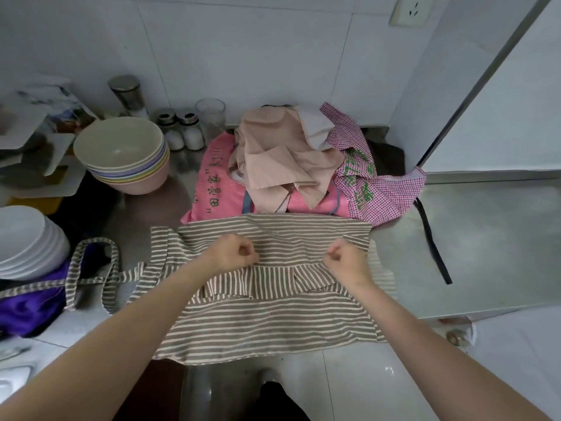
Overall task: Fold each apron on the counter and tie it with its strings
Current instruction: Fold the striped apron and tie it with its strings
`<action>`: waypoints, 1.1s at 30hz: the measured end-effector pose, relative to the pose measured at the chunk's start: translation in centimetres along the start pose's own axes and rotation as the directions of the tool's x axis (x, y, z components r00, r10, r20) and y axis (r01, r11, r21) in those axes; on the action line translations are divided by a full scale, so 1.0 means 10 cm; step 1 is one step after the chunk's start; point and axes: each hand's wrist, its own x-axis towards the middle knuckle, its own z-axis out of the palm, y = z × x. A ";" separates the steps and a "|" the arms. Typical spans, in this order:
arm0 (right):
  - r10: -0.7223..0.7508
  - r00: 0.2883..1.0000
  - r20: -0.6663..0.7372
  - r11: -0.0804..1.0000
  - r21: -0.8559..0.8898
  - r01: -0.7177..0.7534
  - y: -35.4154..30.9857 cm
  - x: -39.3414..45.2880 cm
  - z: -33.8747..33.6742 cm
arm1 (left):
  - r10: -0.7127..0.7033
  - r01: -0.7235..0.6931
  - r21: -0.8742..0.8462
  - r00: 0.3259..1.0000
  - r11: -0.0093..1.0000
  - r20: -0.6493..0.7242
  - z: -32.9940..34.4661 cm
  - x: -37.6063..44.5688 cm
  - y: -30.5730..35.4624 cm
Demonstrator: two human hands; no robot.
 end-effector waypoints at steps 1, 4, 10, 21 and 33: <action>-0.086 0.990 0.109 0.993 -0.077 0.094 -0.09 0.00 0.08 | 0.001 -0.003 0.047 0.999 0.999 0.042 0.00 -0.03 -0.09; -0.052 0.931 0.362 0.919 -0.347 0.187 -0.25 -0.06 0.34 | 0.004 -0.030 0.106 0.971 0.994 0.238 0.13 -0.08 -0.25; 0.164 0.906 0.391 0.890 -0.455 0.035 -0.15 -0.04 0.35 | 0.022 -0.107 0.163 0.892 0.981 0.452 0.22 0.00 -0.18; -0.134 0.918 0.374 0.815 -0.485 0.316 -0.27 0.51 -0.13 | -0.044 0.007 0.563 0.998 0.827 0.052 -0.44 0.33 0.03; -0.023 0.930 0.368 0.658 -0.695 0.291 -0.17 0.81 -0.10 | -0.194 0.089 0.649 0.977 0.755 0.092 -0.28 0.51 -0.18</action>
